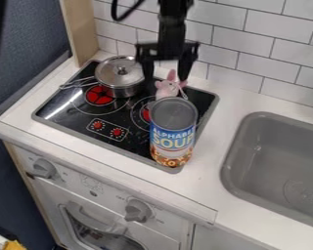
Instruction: Move the little plush to the right burner
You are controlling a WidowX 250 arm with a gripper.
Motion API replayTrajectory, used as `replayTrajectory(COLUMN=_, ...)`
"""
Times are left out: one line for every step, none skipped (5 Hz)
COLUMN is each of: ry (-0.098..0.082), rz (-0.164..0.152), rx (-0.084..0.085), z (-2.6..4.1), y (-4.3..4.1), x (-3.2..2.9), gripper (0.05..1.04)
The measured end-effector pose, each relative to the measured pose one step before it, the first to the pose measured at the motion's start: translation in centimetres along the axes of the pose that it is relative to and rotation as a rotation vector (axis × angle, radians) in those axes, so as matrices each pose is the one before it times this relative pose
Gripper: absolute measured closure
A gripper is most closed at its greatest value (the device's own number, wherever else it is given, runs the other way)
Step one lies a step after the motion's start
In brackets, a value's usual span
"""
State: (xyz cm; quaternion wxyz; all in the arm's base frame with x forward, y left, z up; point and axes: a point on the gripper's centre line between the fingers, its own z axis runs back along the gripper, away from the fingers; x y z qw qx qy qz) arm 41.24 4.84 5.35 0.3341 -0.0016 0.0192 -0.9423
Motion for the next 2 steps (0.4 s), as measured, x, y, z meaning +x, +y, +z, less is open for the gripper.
replayTrajectory(ry=0.0406, rz=0.0360, rx=0.0564, z=3.001, y=-1.408, x=-0.649, gripper=0.083)
replayTrajectory(ry=0.0871, rz=0.0580, rx=0.0568, z=3.187, y=-1.357, x=-0.284, gripper=0.083)
